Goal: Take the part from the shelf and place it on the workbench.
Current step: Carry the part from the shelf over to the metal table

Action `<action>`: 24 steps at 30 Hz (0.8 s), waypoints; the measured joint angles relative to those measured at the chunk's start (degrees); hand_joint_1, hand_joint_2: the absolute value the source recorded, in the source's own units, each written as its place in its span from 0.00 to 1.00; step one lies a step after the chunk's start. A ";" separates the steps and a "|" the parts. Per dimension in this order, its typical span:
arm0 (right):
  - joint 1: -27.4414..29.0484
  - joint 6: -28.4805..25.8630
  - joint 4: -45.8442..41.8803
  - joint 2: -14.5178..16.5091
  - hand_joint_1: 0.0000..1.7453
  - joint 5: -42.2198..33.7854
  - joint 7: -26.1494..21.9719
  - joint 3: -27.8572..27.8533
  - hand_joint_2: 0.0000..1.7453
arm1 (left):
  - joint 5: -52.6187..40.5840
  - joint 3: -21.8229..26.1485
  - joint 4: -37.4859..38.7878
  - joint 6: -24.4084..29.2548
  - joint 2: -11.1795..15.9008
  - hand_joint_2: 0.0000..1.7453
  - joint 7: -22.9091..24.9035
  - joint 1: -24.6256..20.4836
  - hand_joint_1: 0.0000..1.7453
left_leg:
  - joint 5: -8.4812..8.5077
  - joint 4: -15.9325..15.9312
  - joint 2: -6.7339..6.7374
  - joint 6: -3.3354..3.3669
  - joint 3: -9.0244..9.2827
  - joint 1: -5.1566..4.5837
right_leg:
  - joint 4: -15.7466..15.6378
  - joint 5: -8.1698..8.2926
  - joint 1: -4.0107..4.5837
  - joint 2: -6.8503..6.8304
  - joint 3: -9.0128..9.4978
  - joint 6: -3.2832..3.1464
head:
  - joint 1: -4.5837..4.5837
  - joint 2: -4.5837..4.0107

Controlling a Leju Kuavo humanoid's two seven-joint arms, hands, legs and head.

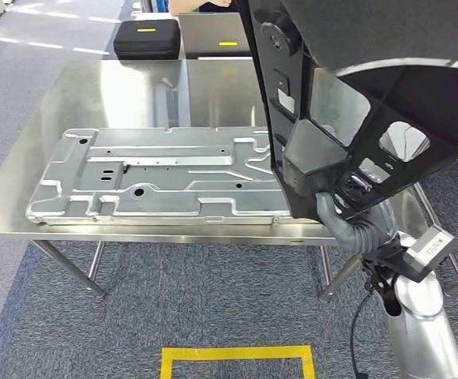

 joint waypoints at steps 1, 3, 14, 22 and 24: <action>-0.06 0.00 0.01 0.01 1.00 -0.01 0.00 0.01 1.00 | 0.00 0.00 0.00 0.00 0.00 1.00 -0.01 0.00 0.00 | 1.72 -3.04 -0.05 0.29 1.23 -0.12 | -0.01 -0.40 0.09 0.07 0.48 0.25 | -0.01 0.00; -0.13 0.00 0.01 0.03 1.00 -0.01 0.01 0.01 1.00 | -0.01 0.00 0.00 0.00 0.00 1.00 0.01 -0.07 0.00 | 2.10 -6.25 -0.13 1.03 2.66 -0.42 | -0.12 -0.87 0.21 0.18 0.79 0.86 | -0.04 0.00; 0.11 0.03 0.07 0.03 1.00 0.10 -0.01 -0.02 1.00 | -0.17 -0.01 0.00 -0.02 -0.04 1.00 0.02 -0.03 0.00 | -0.80 -8.49 -0.11 2.89 6.70 -0.19 | 12.53 -2.11 0.15 -0.04 -8.45 2.30 | -0.01 0.00; -0.26 -0.15 -0.05 0.24 1.00 0.90 -0.42 0.13 1.00 | -0.45 -0.08 0.00 -0.11 -0.04 1.00 -0.06 -0.36 0.00 | -3.18 -7.99 -0.02 0.72 8.25 -0.35 | 1.01 2.66 0.40 -0.10 -4.12 0.37 | 0.04 0.01; -0.43 -0.34 -0.12 0.43 1.00 1.22 -0.51 0.15 1.00 | -0.62 -0.18 0.00 -0.07 -0.04 1.00 -0.10 -0.42 0.00 | -5.35 -3.36 -0.04 0.09 5.89 -0.20 | 0.84 2.37 0.18 -0.28 -3.54 -0.15 | 0.02 0.00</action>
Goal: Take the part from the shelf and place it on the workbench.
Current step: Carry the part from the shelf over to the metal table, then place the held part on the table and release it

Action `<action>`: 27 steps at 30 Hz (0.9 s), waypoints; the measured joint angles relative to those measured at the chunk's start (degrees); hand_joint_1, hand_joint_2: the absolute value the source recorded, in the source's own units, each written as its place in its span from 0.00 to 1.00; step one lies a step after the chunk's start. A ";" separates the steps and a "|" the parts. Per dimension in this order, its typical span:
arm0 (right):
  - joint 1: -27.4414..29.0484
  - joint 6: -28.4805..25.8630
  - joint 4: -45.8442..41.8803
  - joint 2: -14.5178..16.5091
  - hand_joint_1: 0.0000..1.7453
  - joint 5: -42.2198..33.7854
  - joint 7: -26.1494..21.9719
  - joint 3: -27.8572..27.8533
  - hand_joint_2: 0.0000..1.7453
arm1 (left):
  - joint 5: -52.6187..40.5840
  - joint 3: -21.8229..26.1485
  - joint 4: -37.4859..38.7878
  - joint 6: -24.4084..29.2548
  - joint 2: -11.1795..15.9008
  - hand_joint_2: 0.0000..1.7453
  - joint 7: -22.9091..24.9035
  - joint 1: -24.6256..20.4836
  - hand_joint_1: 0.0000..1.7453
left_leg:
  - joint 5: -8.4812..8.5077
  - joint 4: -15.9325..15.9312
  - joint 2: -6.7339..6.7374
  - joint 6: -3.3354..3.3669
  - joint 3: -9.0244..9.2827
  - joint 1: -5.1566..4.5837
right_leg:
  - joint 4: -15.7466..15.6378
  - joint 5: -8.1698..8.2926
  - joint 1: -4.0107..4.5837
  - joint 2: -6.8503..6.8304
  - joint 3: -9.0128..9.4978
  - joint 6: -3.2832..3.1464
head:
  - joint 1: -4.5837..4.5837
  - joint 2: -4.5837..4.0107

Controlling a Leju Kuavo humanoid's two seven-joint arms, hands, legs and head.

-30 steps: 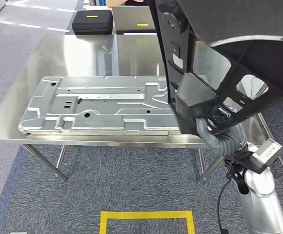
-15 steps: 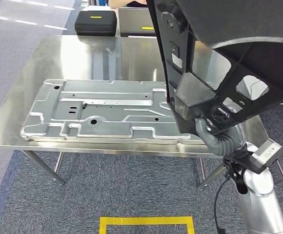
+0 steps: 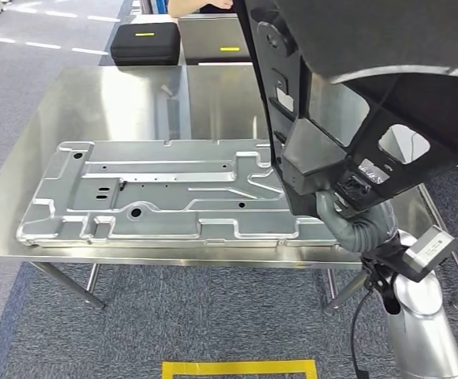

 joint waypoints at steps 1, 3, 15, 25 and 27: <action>-0.11 -0.26 -0.01 0.17 1.00 0.56 -0.07 0.03 1.00 | -0.19 -0.11 0.00 0.05 0.00 1.00 -0.04 0.02 0.00 | -1.38 3.78 0.00 -0.24 -2.21 0.08 | 0.00 -0.23 0.00 -0.06 0.23 -0.18 | -0.01 0.00; -0.40 -1.14 -0.02 0.68 1.00 2.62 -0.15 0.16 1.00 | -0.73 -0.43 0.00 0.18 0.00 1.00 -0.13 0.14 0.00 | -2.46 9.75 0.00 -0.41 -6.34 0.15 | 0.01 -0.75 0.06 0.01 0.72 -0.32 | -0.01 -0.01; -12.42 -16.29 1.91 6.72 1.00 30.94 7.83 6.28 1.00 | -4.70 -3.64 0.00 -0.50 0.60 1.00 -0.75 -0.32 0.00 | 6.64 -4.29 -0.27 1.00 -2.82 -0.80 | -0.41 -2.68 0.25 0.43 2.81 0.49 | 0.08 0.00; -24.80 -23.51 14.43 14.83 1.00 65.94 18.65 18.17 1.00 | -8.62 -7.79 0.00 -1.62 0.66 1.00 -1.06 -1.18 0.00 | 6.52 -4.29 -0.28 1.19 -2.50 -0.77 | -0.75 -2.58 0.32 0.39 3.21 0.70 | 0.07 0.00; -26.30 -24.22 18.31 16.58 1.00 69.63 20.04 20.70 1.00 | -9.13 -8.39 0.00 -1.74 0.67 1.00 -1.06 -1.28 0.00 | 6.53 -4.29 -0.28 1.19 -2.46 -0.69 | -0.75 -2.58 0.38 0.40 3.22 0.70 | 0.07 -0.01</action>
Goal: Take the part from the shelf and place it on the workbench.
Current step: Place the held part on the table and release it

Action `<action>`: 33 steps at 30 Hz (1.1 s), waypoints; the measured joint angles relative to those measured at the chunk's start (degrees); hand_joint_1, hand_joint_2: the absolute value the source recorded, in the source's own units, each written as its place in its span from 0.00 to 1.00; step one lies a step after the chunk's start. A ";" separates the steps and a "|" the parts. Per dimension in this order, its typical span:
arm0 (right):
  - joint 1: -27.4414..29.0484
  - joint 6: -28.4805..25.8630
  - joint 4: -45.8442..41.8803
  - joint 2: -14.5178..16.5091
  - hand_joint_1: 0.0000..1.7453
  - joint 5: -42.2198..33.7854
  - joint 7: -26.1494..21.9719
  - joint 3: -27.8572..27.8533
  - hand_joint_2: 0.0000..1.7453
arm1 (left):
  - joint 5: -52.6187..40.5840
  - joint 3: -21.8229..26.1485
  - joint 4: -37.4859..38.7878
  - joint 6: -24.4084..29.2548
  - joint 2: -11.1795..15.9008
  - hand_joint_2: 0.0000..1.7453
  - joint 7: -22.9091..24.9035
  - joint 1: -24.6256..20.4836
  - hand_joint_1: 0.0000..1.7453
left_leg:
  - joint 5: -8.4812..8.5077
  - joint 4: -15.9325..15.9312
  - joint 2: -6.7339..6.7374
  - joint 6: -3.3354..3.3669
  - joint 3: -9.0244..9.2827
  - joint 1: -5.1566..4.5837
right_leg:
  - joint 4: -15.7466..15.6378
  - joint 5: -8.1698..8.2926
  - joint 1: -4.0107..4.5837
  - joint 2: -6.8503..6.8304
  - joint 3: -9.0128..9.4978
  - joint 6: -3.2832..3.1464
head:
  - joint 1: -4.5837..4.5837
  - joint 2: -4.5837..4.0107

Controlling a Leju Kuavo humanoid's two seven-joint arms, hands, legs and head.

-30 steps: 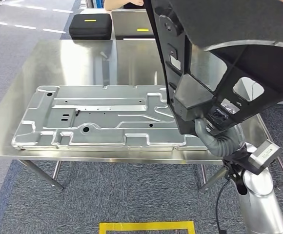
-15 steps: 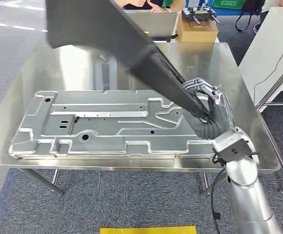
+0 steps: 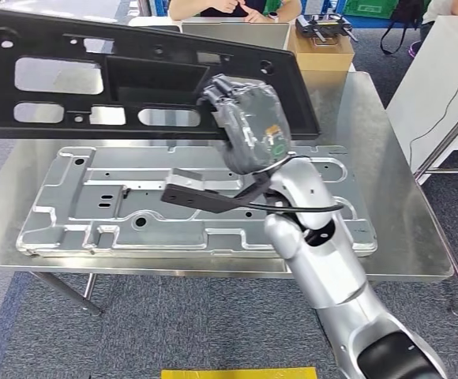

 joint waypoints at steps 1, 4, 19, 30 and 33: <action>-0.72 -0.24 2.01 0.81 1.00 1.85 0.69 1.22 1.00 | -0.26 -0.29 0.00 -0.08 0.01 1.00 0.00 -0.07 0.00 | 0.00 0.00 0.00 0.00 0.02 0.05 | 0.00 0.00 0.03 0.00 0.01 0.00 | 0.00 0.00; -2.58 -0.87 7.99 2.72 1.00 5.64 1.90 4.20 1.00 | -1.08 -1.04 0.00 -0.32 0.05 1.00 0.00 -0.36 0.00 | 0.00 0.00 0.00 -0.01 0.04 0.18 | 0.01 0.00 0.12 -0.01 0.03 -0.01 | 0.00 0.01; -9.01 -5.77 50.25 7.40 1.00 12.21 2.80 9.91 1.00 | -3.93 -4.22 0.00 -0.80 0.05 1.00 -0.79 -2.68 0.00 | 0.01 0.00 -0.03 -0.02 0.04 0.23 | 0.00 0.00 0.23 -0.03 0.03 -0.01 | 0.00 0.01; -12.36 -3.56 65.10 3.53 0.75 11.71 8.76 7.11 0.75 | -4.39 -5.18 0.00 -1.55 0.05 1.00 -3.56 -2.64 0.00 | 0.01 0.01 -0.06 -0.02 0.23 0.21 | -0.02 0.00 0.22 -0.08 0.20 -0.01 | 0.00 0.00; -12.82 -3.68 66.26 2.43 0.00 11.48 8.94 5.68 0.00 | -4.19 -5.26 0.00 -1.46 0.05 1.00 -3.86 -2.58 0.00 | 0.00 0.00 -0.06 -0.01 0.40 0.21 | -0.03 0.00 0.22 -0.08 0.34 -0.01 | 0.00 0.00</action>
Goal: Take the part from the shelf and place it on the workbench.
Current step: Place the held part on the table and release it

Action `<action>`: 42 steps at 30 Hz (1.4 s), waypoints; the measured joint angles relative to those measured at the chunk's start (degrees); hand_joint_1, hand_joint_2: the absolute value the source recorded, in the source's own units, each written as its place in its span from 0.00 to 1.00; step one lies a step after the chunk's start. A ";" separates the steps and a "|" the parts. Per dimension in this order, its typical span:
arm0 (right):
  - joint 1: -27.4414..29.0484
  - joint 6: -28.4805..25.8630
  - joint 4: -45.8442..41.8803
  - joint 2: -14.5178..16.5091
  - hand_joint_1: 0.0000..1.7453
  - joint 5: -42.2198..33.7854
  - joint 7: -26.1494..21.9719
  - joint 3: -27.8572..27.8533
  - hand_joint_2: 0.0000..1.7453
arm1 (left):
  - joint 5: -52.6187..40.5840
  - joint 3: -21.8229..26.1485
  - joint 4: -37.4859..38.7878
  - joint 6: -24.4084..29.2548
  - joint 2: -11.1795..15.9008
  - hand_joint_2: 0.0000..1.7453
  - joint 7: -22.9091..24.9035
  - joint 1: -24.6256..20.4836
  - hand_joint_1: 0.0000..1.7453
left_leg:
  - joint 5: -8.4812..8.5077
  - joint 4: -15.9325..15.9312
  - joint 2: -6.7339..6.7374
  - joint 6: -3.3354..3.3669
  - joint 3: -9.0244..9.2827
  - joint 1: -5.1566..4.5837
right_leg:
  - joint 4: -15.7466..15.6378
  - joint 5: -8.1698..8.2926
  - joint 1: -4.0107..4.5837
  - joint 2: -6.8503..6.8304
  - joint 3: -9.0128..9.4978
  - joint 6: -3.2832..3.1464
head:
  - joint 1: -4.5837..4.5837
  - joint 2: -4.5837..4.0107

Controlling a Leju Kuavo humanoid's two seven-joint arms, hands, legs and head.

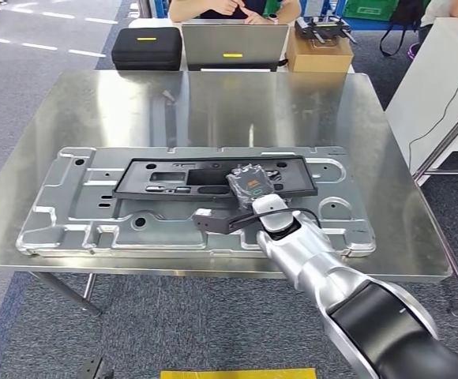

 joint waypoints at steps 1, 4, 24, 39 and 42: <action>-0.15 0.03 0.31 -0.34 0.00 -0.01 0.02 -0.45 0.00 | 0.11 -0.01 0.00 0.29 0.00 1.00 0.03 0.02 0.00 | 0.00 0.00 -0.01 0.00 0.05 0.00 | 0.00 0.00 0.00 -0.01 0.06 0.00 | 0.00 0.00; -0.44 0.02 0.93 -1.18 0.00 -0.04 -0.29 -1.86 0.00 | 0.23 -0.01 0.00 1.41 0.00 1.00 0.23 0.16 0.00 | 0.00 0.00 0.00 0.00 0.12 0.00 | 0.00 0.00 0.01 0.01 0.14 0.00 | 0.00 0.00; 0.49 14.03 -9.61 2.40 0.00 -35.29 -27.46 -18.46 0.00 | 1.88 -0.36 0.00 1.11 0.00 0.00 -1.18 0.31 0.00 | -0.01 -0.02 0.03 0.00 0.19 0.08 | 0.01 -0.02 0.02 0.07 0.18 -0.02 | 0.00 0.00; 23.46 22.62 -62.05 -0.99 0.00 -77.91 -34.73 -23.35 0.00 | 5.63 0.74 0.00 0.61 0.04 0.00 -4.48 2.56 0.00 | -0.43 0.26 -0.04 0.41 0.20 -0.19 | -0.34 -0.11 -0.31 -0.04 0.32 0.26 | 0.00 0.00; 30.38 23.60 -73.63 -1.30 0.00 -78.50 -37.98 -26.09 0.00 | 6.35 1.36 0.00 0.76 0.09 0.00 -4.79 3.28 0.00 | -0.52 0.26 -0.07 0.89 0.31 -0.47 | -0.48 -0.04 -0.56 0.01 0.48 0.66 | 0.00 0.00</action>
